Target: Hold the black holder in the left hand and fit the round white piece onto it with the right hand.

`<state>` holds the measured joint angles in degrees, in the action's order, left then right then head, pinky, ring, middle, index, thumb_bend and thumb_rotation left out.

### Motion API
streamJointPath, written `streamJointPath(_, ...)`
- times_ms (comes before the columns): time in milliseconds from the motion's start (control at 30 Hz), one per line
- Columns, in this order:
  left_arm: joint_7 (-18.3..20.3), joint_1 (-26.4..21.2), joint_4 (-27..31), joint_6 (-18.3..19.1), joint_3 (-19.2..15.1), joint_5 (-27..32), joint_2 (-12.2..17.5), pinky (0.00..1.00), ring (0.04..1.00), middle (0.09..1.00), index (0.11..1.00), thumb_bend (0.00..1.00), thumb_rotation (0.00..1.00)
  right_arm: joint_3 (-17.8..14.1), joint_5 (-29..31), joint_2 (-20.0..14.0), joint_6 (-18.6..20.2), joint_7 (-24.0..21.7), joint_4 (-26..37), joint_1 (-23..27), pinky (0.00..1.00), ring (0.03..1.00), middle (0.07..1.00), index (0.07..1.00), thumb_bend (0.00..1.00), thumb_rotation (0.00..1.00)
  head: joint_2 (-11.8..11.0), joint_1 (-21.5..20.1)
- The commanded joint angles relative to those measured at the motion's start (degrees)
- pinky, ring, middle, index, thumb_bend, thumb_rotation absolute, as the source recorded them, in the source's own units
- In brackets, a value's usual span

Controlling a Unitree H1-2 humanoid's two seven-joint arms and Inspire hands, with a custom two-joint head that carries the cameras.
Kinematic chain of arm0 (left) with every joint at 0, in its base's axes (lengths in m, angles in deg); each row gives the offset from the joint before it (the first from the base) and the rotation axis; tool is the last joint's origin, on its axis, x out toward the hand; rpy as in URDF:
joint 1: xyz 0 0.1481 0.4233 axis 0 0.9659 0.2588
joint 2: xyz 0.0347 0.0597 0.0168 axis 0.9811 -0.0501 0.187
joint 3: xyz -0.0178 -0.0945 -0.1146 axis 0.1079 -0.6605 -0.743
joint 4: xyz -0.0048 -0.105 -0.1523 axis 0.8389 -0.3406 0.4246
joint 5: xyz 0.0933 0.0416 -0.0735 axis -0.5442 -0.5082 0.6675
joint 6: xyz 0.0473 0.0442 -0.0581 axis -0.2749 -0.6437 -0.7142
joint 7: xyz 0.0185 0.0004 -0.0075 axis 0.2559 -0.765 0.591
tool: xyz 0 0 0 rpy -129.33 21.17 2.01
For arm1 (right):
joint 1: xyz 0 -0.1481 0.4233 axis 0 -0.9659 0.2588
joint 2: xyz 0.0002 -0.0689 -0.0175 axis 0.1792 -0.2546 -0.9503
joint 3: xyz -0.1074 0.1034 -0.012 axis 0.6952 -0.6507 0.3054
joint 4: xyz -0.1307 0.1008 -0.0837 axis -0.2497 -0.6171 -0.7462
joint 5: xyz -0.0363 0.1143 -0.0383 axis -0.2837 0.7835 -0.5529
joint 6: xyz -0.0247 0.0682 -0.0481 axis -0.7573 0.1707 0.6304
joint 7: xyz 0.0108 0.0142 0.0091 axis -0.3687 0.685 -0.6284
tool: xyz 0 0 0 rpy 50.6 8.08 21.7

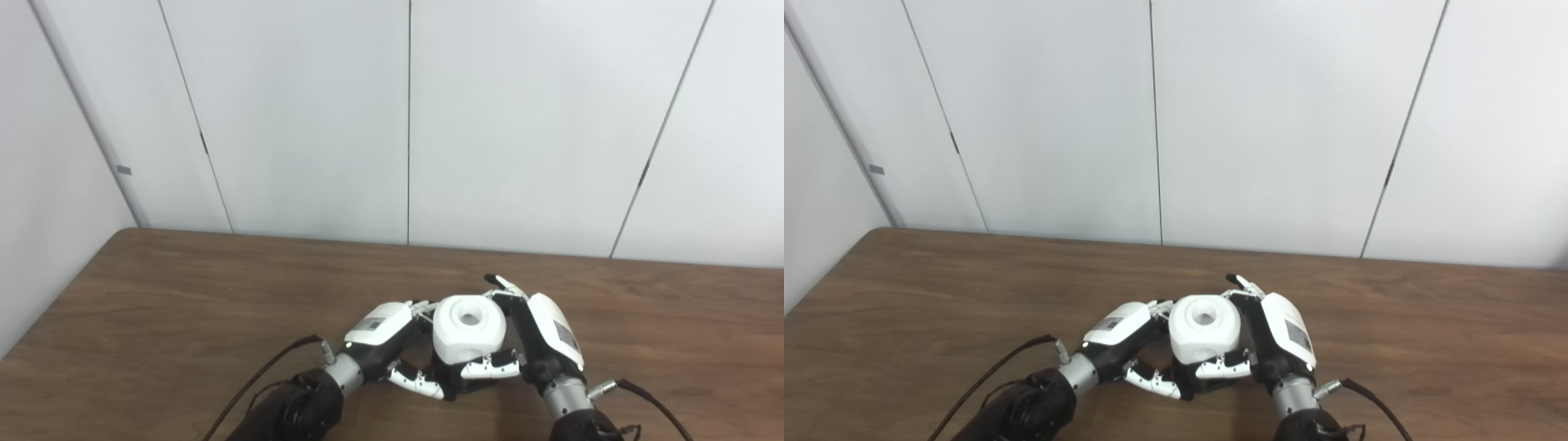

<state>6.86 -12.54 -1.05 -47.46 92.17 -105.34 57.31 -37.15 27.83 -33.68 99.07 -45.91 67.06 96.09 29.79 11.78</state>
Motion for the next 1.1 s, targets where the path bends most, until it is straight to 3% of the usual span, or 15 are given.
streamJointPath(0,1.66,0.07,0.79,0.0,0.81,-1.03,-0.14,1.0,0.972,0.951,0.477,0.51,0.05,-0.08,-1.27,-0.56,0.83,-0.25,-0.71,-0.16,0.74,0.916,0.908,0.481,0.5,0.14,0.1,0.1)
streamJointPath(433,2.0,0.03,0.9,0.18,0.61,-0.8,0.0,1.0,0.975,0.956,0.477,0.51,0.05,-0.43,-0.92,-0.97,1.66,-0.98,-0.67,-0.4,0.77,0.925,0.923,0.481,0.5,0.14,0.32,-0.37)
streamJointPath(600,1.96,0.04,0.62,-0.2,0.49,-1.0,-0.02,1.0,0.971,0.954,0.477,0.51,0.05,-0.39,-1.06,-0.97,0.66,-0.11,-0.94,-0.29,0.73,0.913,0.899,0.481,0.5,0.14,0.11,-0.56)
streamJointPath(1067,1.04,0.06,-0.34,-1.59,0.31,-0.83,-0.14,1.0,0.968,0.948,0.477,0.51,0.05,-0.27,-1.44,-1.13,1.72,-1.06,0.44,-0.37,0.73,0.913,0.916,0.482,0.5,0.14,-0.37,-1.09)
